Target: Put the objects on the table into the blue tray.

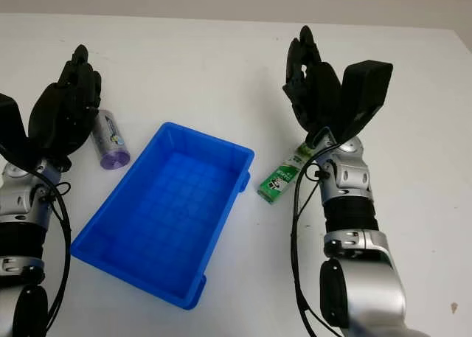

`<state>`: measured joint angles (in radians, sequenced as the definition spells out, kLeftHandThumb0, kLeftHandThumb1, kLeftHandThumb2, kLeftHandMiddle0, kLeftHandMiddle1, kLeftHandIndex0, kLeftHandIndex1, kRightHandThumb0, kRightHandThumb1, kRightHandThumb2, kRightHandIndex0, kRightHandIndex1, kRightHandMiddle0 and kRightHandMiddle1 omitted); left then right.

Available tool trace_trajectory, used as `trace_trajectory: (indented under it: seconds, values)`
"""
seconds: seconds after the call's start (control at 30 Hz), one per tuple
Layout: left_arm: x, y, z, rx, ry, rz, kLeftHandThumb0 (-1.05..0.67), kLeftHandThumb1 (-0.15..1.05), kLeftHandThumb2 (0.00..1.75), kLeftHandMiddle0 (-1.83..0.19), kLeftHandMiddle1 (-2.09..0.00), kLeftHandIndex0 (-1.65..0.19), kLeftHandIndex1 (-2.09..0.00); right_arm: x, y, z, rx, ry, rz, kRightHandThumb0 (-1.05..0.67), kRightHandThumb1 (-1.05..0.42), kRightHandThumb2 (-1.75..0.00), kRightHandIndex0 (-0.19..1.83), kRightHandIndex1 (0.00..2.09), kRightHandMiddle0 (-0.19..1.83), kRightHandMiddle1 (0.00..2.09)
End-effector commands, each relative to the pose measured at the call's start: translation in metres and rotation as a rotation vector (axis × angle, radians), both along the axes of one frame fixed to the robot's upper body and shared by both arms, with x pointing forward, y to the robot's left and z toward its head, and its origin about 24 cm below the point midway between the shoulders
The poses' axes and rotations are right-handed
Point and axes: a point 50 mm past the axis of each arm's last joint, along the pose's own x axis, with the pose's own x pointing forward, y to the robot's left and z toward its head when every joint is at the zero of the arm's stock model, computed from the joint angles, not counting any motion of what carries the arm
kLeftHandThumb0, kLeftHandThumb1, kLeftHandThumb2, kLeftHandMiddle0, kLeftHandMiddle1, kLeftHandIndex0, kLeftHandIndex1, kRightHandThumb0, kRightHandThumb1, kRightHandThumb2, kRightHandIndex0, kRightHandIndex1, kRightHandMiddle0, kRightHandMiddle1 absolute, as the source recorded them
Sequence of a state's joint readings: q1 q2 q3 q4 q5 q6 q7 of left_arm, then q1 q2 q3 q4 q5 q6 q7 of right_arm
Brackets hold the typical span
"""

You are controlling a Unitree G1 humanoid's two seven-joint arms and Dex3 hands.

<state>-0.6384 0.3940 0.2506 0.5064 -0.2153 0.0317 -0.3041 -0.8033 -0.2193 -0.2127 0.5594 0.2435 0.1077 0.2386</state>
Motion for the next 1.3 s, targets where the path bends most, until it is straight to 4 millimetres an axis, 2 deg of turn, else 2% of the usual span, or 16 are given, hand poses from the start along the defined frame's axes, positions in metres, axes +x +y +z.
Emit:
trace_trajectory:
  seconds: [0.0, 0.27, 0.33, 0.4, 0.5, 0.53, 0.57, 0.63, 0.67, 0.73, 0.8, 0.87, 0.97, 1.13, 1.27]
  values:
    - [-0.002, 0.002, 0.002, -0.001, -0.016, 0.003, -0.73, 1.05, 0.64, 0.19, 0.0, 0.19, 0.0, -0.002, -0.002, 0.002, -0.007, -0.01, -0.008, -0.71, -1.05, -0.74, -0.19, 0.0, -0.19, 0.0]
    - [0.002, 0.002, 0.005, 0.009, -0.009, 0.004, -0.72, 1.05, 0.65, 0.19, 0.0, 0.19, 0.0, 0.002, -0.003, 0.0, 0.003, 0.024, 0.021, -0.71, -1.05, -0.73, -0.19, 0.0, -0.19, 0.0]
    - [0.002, 0.001, 0.006, 0.012, -0.009, 0.005, -0.73, 1.05, 0.64, 0.19, 0.0, 0.19, 0.0, 0.002, -0.007, 0.001, 0.018, 0.028, 0.049, -0.72, -1.05, -0.69, -0.19, 0.0, -0.19, 0.0]
    - [0.002, 0.002, 0.006, 0.009, -0.014, 0.007, -0.73, 1.05, 0.64, 0.19, 0.0, 0.19, 0.0, -0.001, -0.014, 0.009, 0.006, 0.006, 0.091, -0.71, -1.05, -0.61, -0.19, 0.01, -0.19, 0.0]
    - [0.001, 0.002, 0.008, 0.013, -0.021, 0.007, -0.73, 1.05, 0.64, 0.19, 0.0, 0.19, 0.0, -0.008, -0.027, 0.033, -0.165, -0.102, 0.164, -0.65, -1.05, -0.49, -0.06, 0.08, -0.07, 0.07]
    - [0.001, 0.002, 0.008, 0.016, -0.02, 0.006, -0.74, 1.05, 0.64, 0.19, 0.0, 0.19, 0.0, -0.009, -0.03, 0.042, -0.234, -0.132, 0.184, -0.63, -1.05, -0.43, 0.0, 0.11, 0.01, 0.12]
    - [0.0, 0.002, 0.009, 0.018, -0.02, 0.007, -0.74, 1.05, 0.64, 0.19, 0.0, 0.19, 0.0, -0.011, -0.034, 0.051, -0.301, -0.151, 0.197, -0.61, -1.05, -0.39, 0.03, 0.12, -0.02, 0.27]
    - [0.0, 0.002, 0.009, 0.02, -0.017, 0.006, -0.75, 1.05, 0.64, 0.19, 0.0, 0.19, 0.0, -0.015, -0.041, 0.067, -0.468, -0.184, 0.195, -0.61, -1.04, -0.18, 0.14, 0.18, -0.09, 0.75]
    - [0.0, 0.001, 0.008, 0.021, -0.016, 0.006, -0.75, 1.05, 0.64, 0.19, 0.0, 0.19, 0.0, -0.018, -0.045, 0.076, -0.554, -0.189, 0.197, -0.59, -1.0, -0.12, 0.18, 0.19, -0.08, 0.78]
    - [-0.001, 0.001, 0.008, 0.023, -0.015, 0.004, -0.75, 1.05, 0.64, 0.19, 0.0, 0.19, 0.0, -0.025, -0.048, 0.092, -0.736, -0.197, 0.23, -0.54, -0.93, -0.06, 0.22, 0.2, -0.03, 0.7]
    - [-0.001, 0.001, 0.007, 0.024, -0.015, 0.003, -0.74, 1.05, 0.64, 0.19, 0.0, 0.19, 0.0, -0.033, -0.048, 0.102, -0.921, -0.223, 0.277, -0.49, -0.83, -0.05, 0.25, 0.18, 0.11, 0.44]
    - [-0.001, 0.0, 0.007, 0.024, -0.017, 0.001, -0.73, 1.05, 0.65, 0.19, 0.0, 0.19, 0.0, -0.04, -0.048, 0.106, -1.131, -0.251, 0.304, -0.48, -0.78, -0.05, 0.29, 0.15, 0.23, 0.27]
    - [0.0, -0.001, 0.008, 0.024, -0.015, 0.002, -0.73, 1.05, 0.65, 0.19, 0.0, 0.19, 0.0, -0.048, -0.046, 0.1, -1.442, -0.274, 0.322, -0.49, -0.77, -0.06, 0.31, 0.12, 0.32, 0.14]
    - [0.001, 0.0, 0.008, 0.023, -0.011, -0.004, -0.74, 1.05, 0.64, 0.19, 0.0, 0.19, 0.0, -0.059, -0.045, 0.084, -1.691, -0.235, 0.381, -0.39, -0.78, -0.06, 0.28, 0.08, 0.35, 0.08]
    - [0.001, 0.001, 0.009, 0.022, -0.011, -0.004, -0.74, 1.05, 0.64, 0.19, 0.0, 0.19, 0.0, -0.065, -0.045, 0.07, -1.777, -0.228, 0.44, -0.31, -0.81, -0.07, 0.26, 0.06, 0.32, 0.05]
